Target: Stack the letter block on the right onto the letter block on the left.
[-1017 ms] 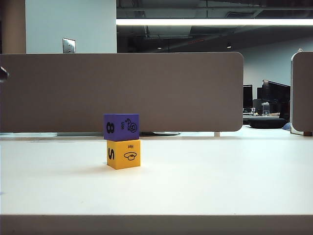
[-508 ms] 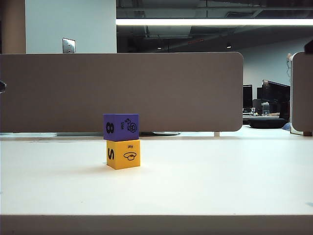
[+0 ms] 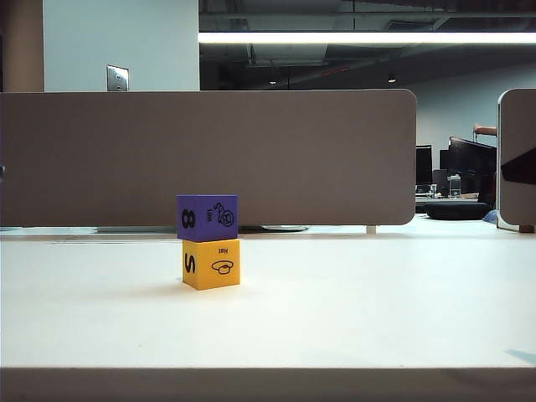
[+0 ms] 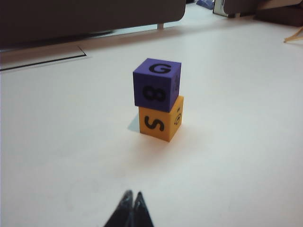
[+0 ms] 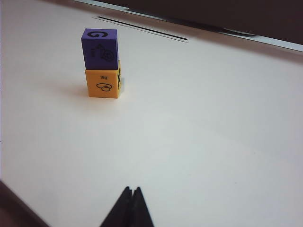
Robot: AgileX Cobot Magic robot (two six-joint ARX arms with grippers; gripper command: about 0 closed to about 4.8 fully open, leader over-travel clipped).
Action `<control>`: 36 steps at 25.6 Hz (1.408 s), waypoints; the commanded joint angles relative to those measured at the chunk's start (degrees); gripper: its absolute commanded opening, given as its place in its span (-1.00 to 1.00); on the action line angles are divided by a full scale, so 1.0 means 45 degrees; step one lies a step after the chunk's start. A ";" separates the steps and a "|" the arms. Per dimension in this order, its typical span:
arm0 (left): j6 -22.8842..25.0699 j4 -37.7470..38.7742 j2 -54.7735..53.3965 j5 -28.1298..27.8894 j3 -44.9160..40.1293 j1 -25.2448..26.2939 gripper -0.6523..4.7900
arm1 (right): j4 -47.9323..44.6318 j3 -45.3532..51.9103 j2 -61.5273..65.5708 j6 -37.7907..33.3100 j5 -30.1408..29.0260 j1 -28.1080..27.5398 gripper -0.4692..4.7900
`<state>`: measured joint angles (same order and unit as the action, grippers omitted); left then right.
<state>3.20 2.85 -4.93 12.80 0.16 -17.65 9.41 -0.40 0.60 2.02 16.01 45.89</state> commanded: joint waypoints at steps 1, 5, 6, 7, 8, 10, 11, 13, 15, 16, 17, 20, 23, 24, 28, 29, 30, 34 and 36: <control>-0.0087 0.0087 0.0364 -0.0330 0.0044 0.0019 -0.78 | -0.0194 0.0068 -0.0039 -0.0029 -0.0029 0.0015 -0.84; -0.0078 0.0248 0.0364 -0.0316 0.0044 0.0019 -0.78 | -0.0194 0.0068 -0.0039 -0.0073 -0.0024 0.0015 -0.84; -0.0078 0.0253 0.0364 -0.0311 0.0044 0.0019 -0.78 | -0.0189 0.0068 -0.0039 -0.0073 -0.0024 0.0010 -0.84; -0.0078 0.0253 0.0364 -0.0311 0.0044 0.0019 -0.78 | -0.0194 0.0068 -0.0039 -0.0073 -0.0029 0.0015 -0.84; -0.0078 0.0253 0.0364 -0.0311 0.0044 0.0019 -0.78 | -0.0194 0.0068 -0.0039 -0.0073 -0.0024 0.0015 -0.84; -0.0078 0.0253 0.0364 -0.0316 0.0044 0.0019 -0.78 | -0.0189 0.0068 -0.0039 -0.0073 -0.0029 0.0015 -0.84; -0.0078 0.0253 0.0364 -0.0311 0.0044 0.0019 -0.78 | -0.0189 0.0068 -0.0039 -0.0073 -0.0029 0.0015 -0.84; -0.0078 0.0253 0.0364 -0.0311 0.0044 0.0019 -0.78 | -0.0189 0.0068 -0.0039 -0.0073 -0.0029 0.0015 -0.84; -0.0078 0.0253 0.0364 -0.0316 0.0044 0.0019 -0.78 | -0.0189 0.0068 -0.0039 -0.0073 -0.0029 0.0015 -0.84; -0.0078 0.0253 0.0364 -0.0311 0.0044 0.0019 -0.78 | -0.0189 0.0068 -0.0039 -0.0073 -0.0029 0.0015 -0.84; -0.0078 0.0253 0.0364 -0.0311 0.0044 0.0019 -0.78 | -0.0189 0.0068 -0.0039 -0.0073 -0.0029 0.0015 -0.84; -0.0078 0.0253 0.0364 -0.0311 0.0044 0.0019 -0.78 | -0.0189 0.0068 -0.0039 -0.0073 -0.0029 0.0015 -0.84; -0.0078 0.0253 0.0364 -0.0311 0.0044 0.0019 -0.78 | -0.0379 0.0068 -0.0155 -0.0068 -0.0019 0.0000 -0.84; -0.0078 0.0253 0.0364 -0.0311 0.0049 0.0019 -0.78 | -0.0398 0.0068 -0.0151 -0.0068 -0.0024 -0.0010 -0.84; -0.0078 0.0253 0.0379 -0.0311 0.0044 0.0019 -0.78 | -0.0359 0.0068 -0.0151 -0.0068 -0.0257 -0.0680 -0.84; -0.0073 0.0262 0.0374 -0.0316 0.0044 0.0019 -0.78 | -0.0355 0.0068 -0.0151 -0.0068 -0.0262 -0.0913 -0.84; -0.0078 0.0262 0.0379 -0.0311 0.0044 0.0019 -0.78 | -0.0355 0.0068 -0.0151 -0.0068 -0.0262 -0.1239 -0.84; -0.0073 0.0257 0.0379 -0.0311 0.0044 0.0019 -0.78 | -0.0350 0.0068 -0.0151 -0.0068 -0.0262 -0.2618 -0.84; -0.0078 0.0262 0.0379 -0.0311 0.0044 0.0019 -0.78 | -0.0350 0.0068 -0.0151 -0.0068 -0.0262 -0.3439 -0.84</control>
<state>2.96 4.32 -3.22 11.35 0.16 -17.65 8.93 -0.40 0.05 1.91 14.83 32.08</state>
